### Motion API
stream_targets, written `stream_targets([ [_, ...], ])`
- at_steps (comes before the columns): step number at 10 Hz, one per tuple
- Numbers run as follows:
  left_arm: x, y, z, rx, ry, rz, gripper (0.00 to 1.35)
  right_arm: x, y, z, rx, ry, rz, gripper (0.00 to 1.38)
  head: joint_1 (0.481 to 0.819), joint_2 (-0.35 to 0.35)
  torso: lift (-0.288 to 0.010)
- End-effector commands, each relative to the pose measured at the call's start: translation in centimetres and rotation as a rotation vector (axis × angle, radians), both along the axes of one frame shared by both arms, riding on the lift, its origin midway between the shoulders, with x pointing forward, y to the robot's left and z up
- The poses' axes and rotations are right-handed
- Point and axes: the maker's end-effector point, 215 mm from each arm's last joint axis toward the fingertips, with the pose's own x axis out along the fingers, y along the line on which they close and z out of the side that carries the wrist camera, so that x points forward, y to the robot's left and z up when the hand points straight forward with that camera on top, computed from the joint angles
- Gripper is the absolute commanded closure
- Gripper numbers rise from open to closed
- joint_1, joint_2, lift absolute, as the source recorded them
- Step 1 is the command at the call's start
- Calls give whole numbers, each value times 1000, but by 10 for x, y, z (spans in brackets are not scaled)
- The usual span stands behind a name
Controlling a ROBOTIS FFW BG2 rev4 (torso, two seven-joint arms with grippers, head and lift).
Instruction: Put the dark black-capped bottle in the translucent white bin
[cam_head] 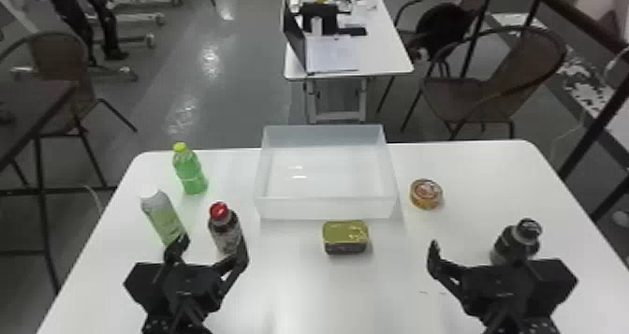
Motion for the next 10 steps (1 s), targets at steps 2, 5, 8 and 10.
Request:
stream_targets([
  [2, 0, -1, -1, -4, 3, 0, 190, 0, -1, 1, 1, -1, -6, -2, 695, 69, -21],
  [5, 1, -4, 0, -7, 1, -4, 190, 0, 0, 1, -1, -2, -6, -2, 695, 65, -21],
  [8, 0, -3, 0, -8, 1, -2, 190, 1, -7, 5, -4, -14, -28, -2, 695, 64, -21],
  [10, 0, -2, 0, -10, 1, 0, 190, -1, -47, 14, -20, -47, -156, -2, 695, 45, -21],
])
